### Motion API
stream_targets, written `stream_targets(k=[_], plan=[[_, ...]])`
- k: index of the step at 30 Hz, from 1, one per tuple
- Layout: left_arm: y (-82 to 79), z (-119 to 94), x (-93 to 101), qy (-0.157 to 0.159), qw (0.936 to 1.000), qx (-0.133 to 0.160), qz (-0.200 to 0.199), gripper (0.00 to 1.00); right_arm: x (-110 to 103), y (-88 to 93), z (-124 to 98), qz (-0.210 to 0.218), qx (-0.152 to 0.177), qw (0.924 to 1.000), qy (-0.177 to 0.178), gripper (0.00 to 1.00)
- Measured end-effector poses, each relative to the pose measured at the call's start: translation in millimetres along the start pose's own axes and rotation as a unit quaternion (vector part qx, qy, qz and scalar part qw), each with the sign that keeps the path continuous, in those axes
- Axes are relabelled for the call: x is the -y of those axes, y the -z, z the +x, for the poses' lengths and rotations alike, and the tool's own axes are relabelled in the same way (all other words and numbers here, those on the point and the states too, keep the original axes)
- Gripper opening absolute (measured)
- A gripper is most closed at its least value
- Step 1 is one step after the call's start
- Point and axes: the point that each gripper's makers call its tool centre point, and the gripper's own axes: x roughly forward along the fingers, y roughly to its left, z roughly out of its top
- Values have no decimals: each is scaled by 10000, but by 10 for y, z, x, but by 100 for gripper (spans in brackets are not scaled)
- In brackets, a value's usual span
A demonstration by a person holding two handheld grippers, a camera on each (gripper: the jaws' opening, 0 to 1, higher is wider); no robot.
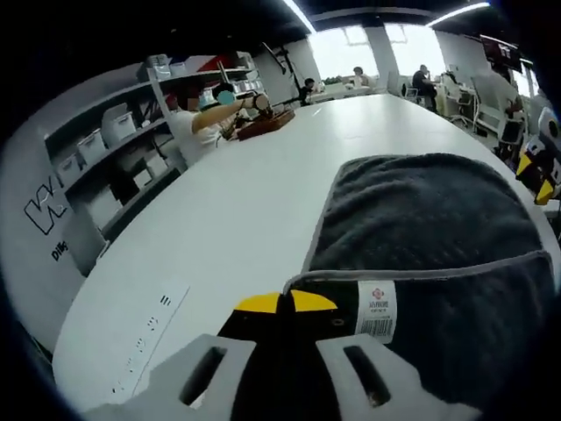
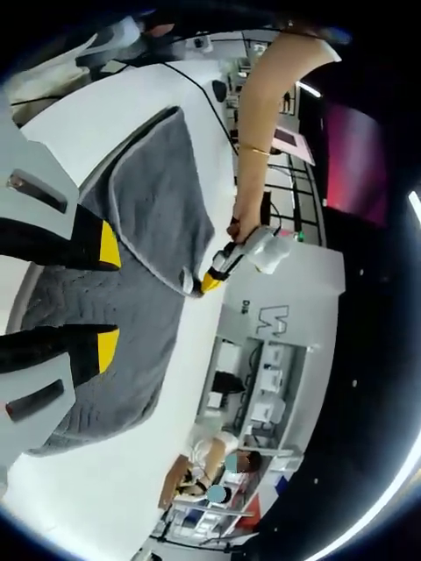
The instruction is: Open the folded towel by lifting each exposed corner and separating the folded layers until the towel lies flat within the target outline without major curled edges
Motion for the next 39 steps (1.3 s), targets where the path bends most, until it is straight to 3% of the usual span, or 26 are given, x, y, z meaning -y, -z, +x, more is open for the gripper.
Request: stream_targets(k=[6,19,23,28,39], plan=[[38,-246,-98,-356,9989,252,143,1,-156,-10,55,7,7,9998,-199,20],[57,-576,-120,-698,9955,640,47,1,-392,45,128,335,-178,9982,-459,20],[41,-651,-158,-753,9930,883,-211,1,-549,28,175,413,-182,9967,-669,20],[123,-750,-237,-878,9911,940,-350,1,-731,7,219,560,-190,9942,-893,20],[276,-919,-303,-1105,9858,1140,-546,1,-922,47,299,1041,-278,9879,-1116,20]])
